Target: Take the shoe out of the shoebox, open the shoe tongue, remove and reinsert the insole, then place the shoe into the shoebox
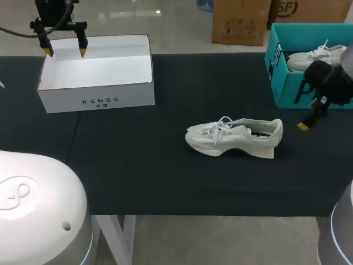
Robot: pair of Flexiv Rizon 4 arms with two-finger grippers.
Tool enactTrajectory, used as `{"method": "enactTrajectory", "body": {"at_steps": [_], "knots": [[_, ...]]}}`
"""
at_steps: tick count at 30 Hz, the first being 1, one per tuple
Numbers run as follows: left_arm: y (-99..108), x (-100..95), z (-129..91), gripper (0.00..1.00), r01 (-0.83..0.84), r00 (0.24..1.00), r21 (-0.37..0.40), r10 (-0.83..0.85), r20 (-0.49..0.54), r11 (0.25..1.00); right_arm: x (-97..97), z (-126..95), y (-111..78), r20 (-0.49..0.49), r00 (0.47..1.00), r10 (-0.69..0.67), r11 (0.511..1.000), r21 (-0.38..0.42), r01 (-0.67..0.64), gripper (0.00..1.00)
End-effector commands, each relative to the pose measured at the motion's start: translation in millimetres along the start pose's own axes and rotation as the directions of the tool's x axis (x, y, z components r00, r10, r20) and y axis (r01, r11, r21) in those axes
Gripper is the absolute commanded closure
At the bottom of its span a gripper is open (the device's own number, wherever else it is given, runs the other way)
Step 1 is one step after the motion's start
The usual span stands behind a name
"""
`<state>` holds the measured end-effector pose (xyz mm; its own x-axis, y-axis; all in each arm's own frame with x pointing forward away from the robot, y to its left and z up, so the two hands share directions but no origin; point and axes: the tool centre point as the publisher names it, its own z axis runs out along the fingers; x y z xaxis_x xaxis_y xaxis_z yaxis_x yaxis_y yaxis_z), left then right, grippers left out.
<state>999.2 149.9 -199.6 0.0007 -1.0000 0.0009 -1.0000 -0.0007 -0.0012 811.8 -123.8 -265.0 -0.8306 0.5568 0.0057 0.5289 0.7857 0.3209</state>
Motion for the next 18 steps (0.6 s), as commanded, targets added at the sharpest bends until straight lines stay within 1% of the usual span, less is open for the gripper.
{"method": "enactTrajectory", "body": {"at_steps": [1,18], "knots": [[-0.4,-0.1,0.6,0.00,0.000,1.000,0.000,0.000,0.000,1.000,-8.0,-15.4,-26.9,-0.173,0.945,-0.279,0.937,-0.264,0.228,0.00],[-0.4,-0.1,0.6,0.00,0.000,1.000,0.000,0.000,0.000,1.000,-8.0,-15.4,-26.9,-0.173,0.945,-0.279,0.937,-0.264,0.228,0.00]]}}
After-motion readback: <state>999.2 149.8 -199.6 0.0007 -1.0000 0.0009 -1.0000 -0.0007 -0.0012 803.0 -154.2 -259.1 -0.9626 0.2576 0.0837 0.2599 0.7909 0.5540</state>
